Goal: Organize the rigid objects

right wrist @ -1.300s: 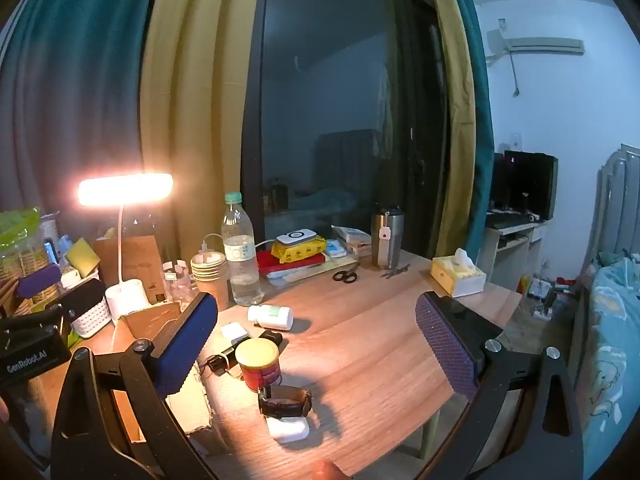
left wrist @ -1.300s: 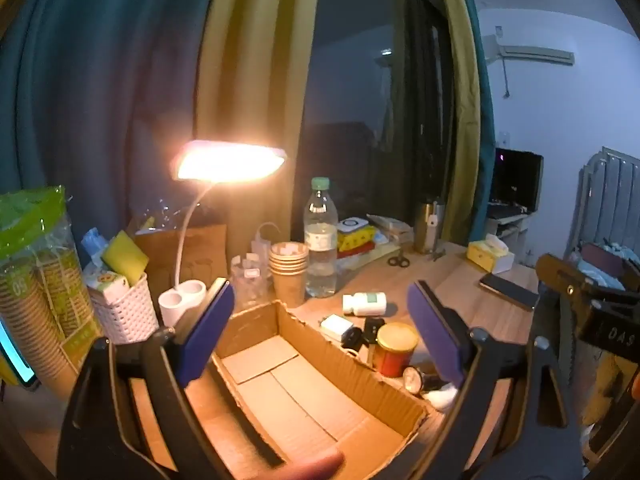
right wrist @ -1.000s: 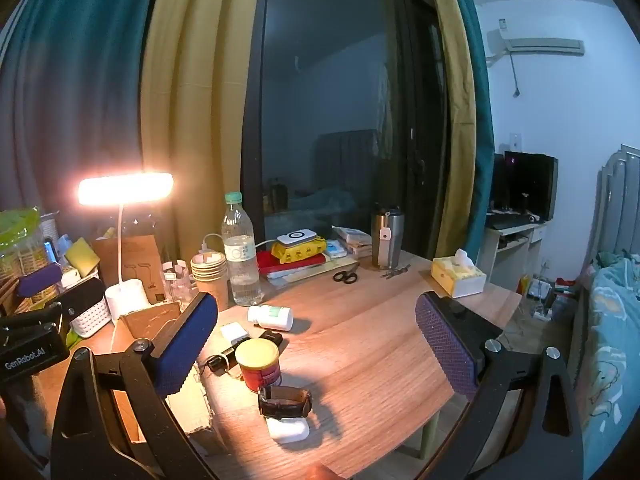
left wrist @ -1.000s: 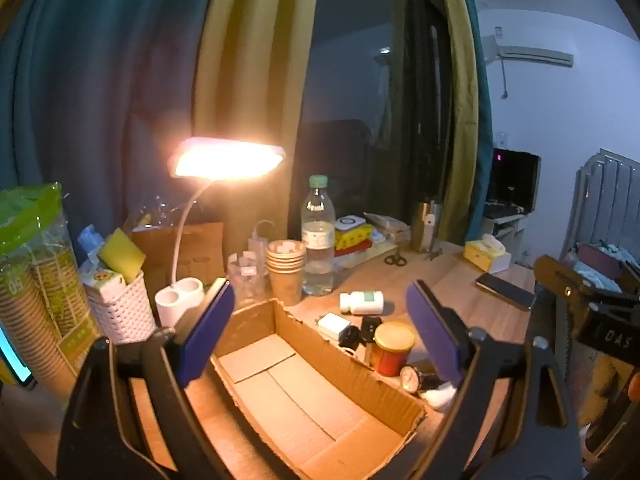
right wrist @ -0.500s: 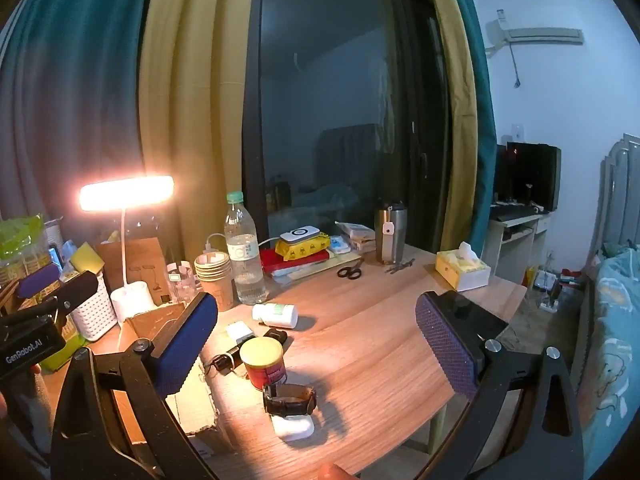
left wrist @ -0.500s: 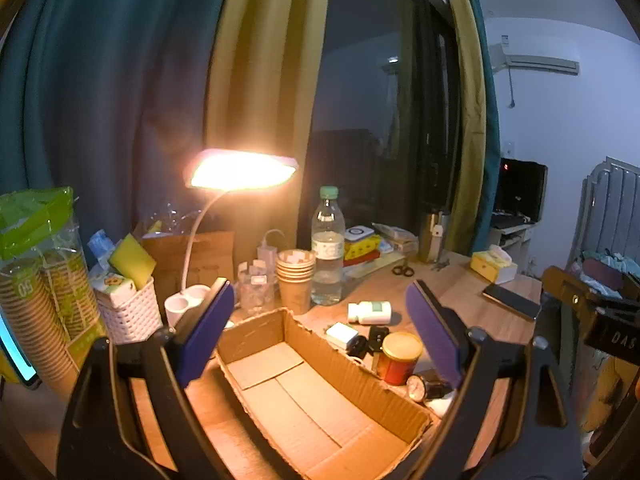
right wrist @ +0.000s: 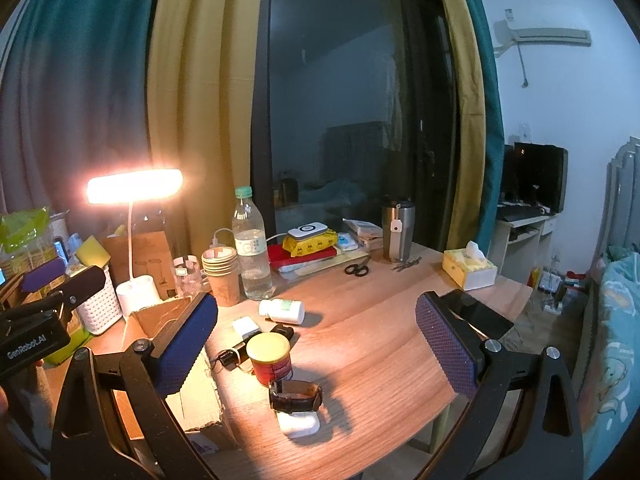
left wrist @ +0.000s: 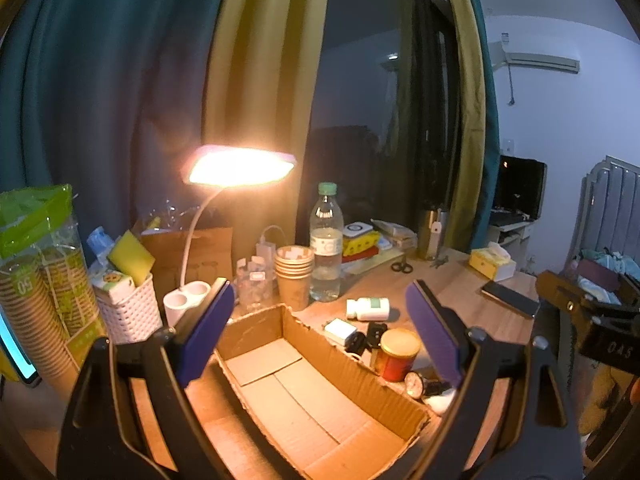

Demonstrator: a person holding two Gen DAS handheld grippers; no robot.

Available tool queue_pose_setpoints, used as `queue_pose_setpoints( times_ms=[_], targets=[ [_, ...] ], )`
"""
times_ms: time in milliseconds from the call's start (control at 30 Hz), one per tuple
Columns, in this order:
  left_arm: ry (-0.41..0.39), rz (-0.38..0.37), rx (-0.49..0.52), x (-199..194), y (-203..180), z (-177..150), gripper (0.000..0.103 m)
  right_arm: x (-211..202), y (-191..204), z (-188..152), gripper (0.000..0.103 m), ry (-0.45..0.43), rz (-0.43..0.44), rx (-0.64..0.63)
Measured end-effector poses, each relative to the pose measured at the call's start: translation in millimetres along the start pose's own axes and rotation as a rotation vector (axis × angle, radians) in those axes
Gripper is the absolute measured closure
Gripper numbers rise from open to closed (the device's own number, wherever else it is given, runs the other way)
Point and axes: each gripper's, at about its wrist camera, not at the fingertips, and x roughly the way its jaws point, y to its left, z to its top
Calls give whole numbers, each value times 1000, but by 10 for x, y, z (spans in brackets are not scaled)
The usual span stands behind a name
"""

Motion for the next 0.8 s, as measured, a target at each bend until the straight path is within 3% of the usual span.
queue_pose_setpoints(
  times_ms=[800],
  targets=[
    [-4, -19, 7, -41, -35, 13, 15, -49, 39, 39, 2, -11, -5, -13]
  ],
)
